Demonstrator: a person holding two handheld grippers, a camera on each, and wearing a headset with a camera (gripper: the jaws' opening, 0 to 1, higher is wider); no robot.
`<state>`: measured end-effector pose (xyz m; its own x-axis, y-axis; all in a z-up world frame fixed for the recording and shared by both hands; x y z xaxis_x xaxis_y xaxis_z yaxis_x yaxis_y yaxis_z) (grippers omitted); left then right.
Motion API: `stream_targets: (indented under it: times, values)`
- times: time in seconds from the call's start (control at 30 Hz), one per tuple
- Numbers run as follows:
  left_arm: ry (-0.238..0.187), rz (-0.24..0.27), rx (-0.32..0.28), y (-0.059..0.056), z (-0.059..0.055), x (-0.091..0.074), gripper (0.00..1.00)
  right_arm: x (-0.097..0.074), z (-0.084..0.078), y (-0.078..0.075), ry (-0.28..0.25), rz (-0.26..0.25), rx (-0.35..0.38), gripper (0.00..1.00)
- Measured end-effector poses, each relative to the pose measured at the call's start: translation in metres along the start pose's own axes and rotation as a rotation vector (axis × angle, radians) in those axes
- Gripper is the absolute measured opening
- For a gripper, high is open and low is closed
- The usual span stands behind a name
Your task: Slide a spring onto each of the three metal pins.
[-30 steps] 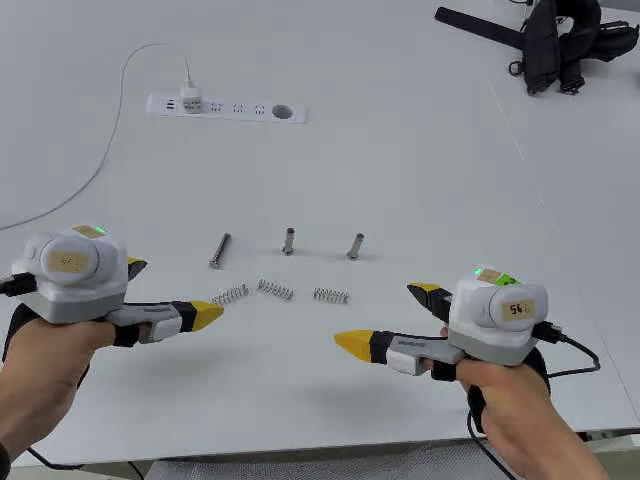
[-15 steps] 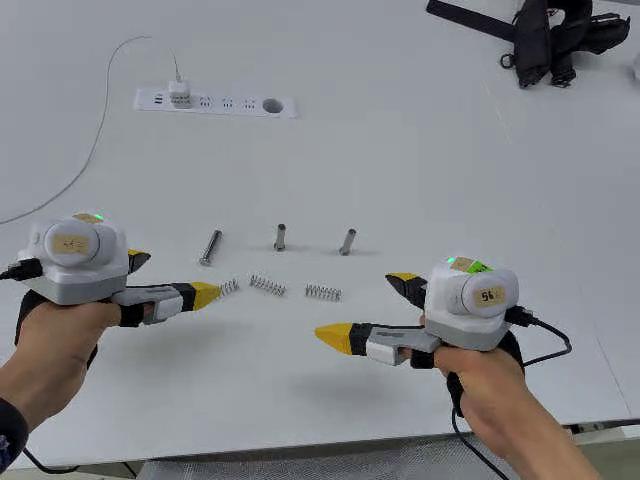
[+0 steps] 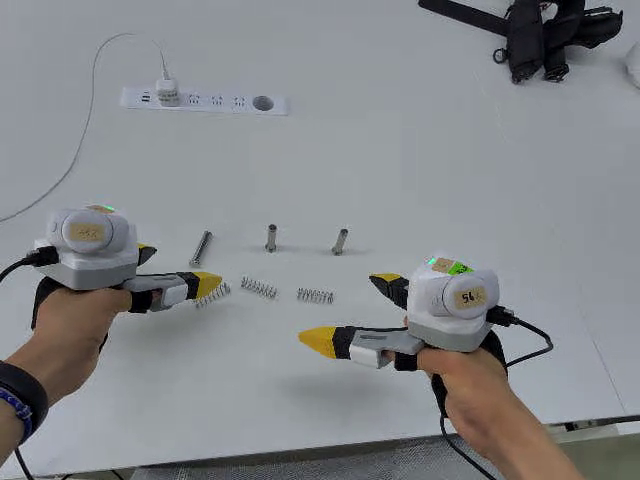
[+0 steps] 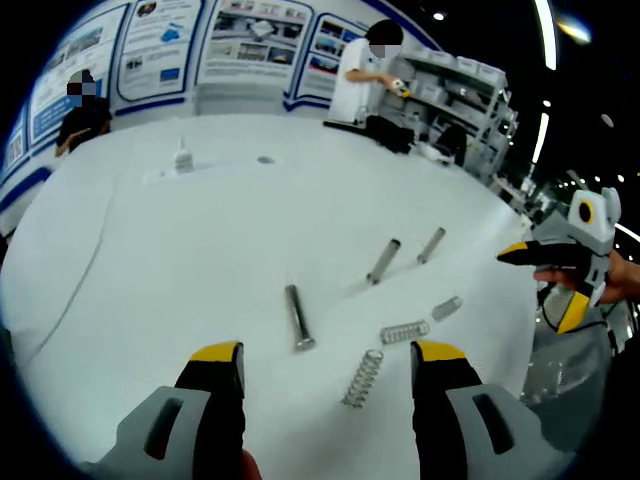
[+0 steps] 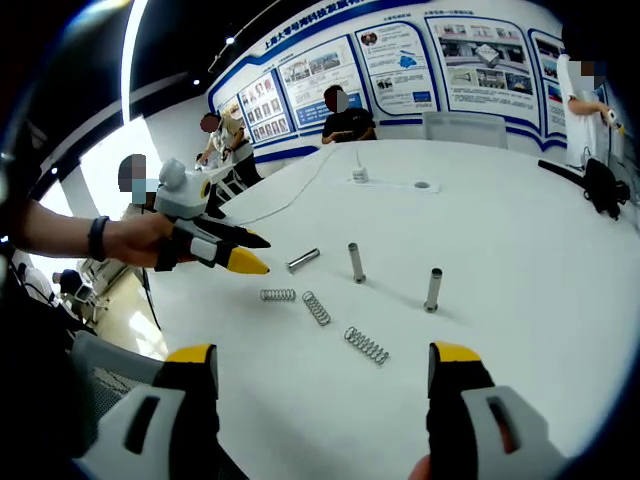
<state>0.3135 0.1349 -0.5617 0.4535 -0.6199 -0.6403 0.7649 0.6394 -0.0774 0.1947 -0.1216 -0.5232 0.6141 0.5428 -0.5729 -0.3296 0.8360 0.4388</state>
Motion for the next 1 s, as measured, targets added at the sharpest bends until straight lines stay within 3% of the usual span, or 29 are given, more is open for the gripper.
stream_targets:
  times: [0.5, 1.0]
  values:
    - [0.019, 0.025, -0.032, 0.016, 0.014, 0.03, 0.55, -0.002, -0.009, -0.002, 0.007, -0.003, 0.022, 0.88]
    - [0.061, 0.04, -0.032, 0.027, 0.019, 0.055, 0.4, -0.002, -0.01, -0.004, 0.001, -0.008, 0.045, 0.88]
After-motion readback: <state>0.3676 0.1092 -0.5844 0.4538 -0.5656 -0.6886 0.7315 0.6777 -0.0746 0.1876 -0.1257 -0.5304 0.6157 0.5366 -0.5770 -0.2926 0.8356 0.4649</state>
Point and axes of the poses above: the centre of the closed fingertips' face, and the gripper's own axes: x roughly forward along the fingers, y roughly to its left, z roughly out of its top, the point moved 8 cm from there along -x, roughly backward along the fingers, and after that the axes turned 15 degrees about x, right-handed, at the moved point
